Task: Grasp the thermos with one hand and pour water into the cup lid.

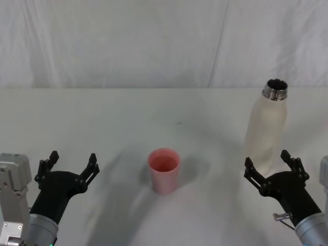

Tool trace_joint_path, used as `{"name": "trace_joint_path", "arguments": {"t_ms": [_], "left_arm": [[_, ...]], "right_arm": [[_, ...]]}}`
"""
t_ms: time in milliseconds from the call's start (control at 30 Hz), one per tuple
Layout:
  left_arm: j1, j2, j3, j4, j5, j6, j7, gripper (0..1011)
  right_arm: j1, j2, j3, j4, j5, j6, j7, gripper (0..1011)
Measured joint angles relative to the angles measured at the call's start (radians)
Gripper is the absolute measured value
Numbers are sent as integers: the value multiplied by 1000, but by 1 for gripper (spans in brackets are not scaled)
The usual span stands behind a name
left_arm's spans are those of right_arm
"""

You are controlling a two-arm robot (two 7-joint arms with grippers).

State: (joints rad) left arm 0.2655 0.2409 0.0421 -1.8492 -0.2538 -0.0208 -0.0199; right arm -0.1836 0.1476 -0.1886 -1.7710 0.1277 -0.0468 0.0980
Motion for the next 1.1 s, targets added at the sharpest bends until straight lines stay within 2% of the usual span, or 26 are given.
{"name": "trace_joint_path", "arguments": {"t_ms": [333, 667, 1100], "left_arm": [[0, 0, 0, 0, 0, 0, 0, 1001], [0, 0, 0, 0, 0, 0, 0, 1001], [0, 0, 0, 0, 0, 0, 0, 1001]], "right_arm": [[12, -5, 33, 15, 46, 20, 42, 1000], [51, 3, 56, 60, 104, 30, 81, 1000], [84, 16, 57, 100, 153, 36, 101, 1000]]}}
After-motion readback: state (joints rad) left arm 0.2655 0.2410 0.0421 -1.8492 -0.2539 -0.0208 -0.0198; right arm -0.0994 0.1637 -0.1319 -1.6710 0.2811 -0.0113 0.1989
